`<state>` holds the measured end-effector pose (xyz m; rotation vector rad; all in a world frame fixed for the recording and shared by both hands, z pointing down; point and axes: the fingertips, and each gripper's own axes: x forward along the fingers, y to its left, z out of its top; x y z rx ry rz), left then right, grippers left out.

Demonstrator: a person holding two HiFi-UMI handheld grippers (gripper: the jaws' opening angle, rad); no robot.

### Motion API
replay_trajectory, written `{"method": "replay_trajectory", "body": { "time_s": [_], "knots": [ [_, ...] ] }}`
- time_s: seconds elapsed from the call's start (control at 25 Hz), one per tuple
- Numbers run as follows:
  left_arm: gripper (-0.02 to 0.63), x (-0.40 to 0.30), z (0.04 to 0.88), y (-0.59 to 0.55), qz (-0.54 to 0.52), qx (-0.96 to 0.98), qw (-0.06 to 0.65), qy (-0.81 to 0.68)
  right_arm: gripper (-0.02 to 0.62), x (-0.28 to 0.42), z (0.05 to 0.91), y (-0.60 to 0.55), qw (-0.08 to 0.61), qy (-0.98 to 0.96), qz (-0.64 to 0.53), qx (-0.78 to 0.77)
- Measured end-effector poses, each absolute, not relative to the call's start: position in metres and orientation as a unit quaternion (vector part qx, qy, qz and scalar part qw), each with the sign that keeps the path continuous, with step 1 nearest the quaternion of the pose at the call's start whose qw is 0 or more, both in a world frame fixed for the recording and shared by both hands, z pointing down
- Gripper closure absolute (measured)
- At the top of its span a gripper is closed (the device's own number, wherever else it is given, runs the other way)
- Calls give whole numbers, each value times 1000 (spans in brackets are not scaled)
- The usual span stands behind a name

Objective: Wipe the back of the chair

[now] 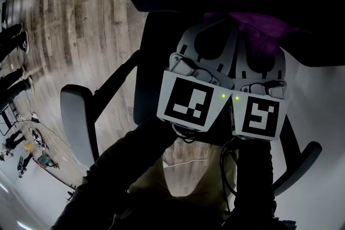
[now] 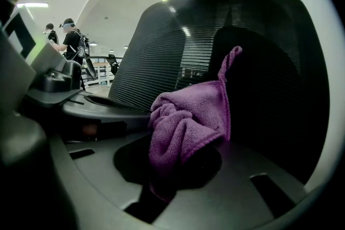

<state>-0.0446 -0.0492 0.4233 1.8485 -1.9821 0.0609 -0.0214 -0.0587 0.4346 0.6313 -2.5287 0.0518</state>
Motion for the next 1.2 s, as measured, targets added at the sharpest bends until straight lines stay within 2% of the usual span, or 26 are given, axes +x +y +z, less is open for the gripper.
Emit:
{"method": "replay_trajectory", "body": {
  "time_s": [1.2],
  "knots": [
    [604, -165, 427, 47, 25, 551, 259, -793, 532, -142, 421, 24, 238, -961, 42, 133]
  ]
}}
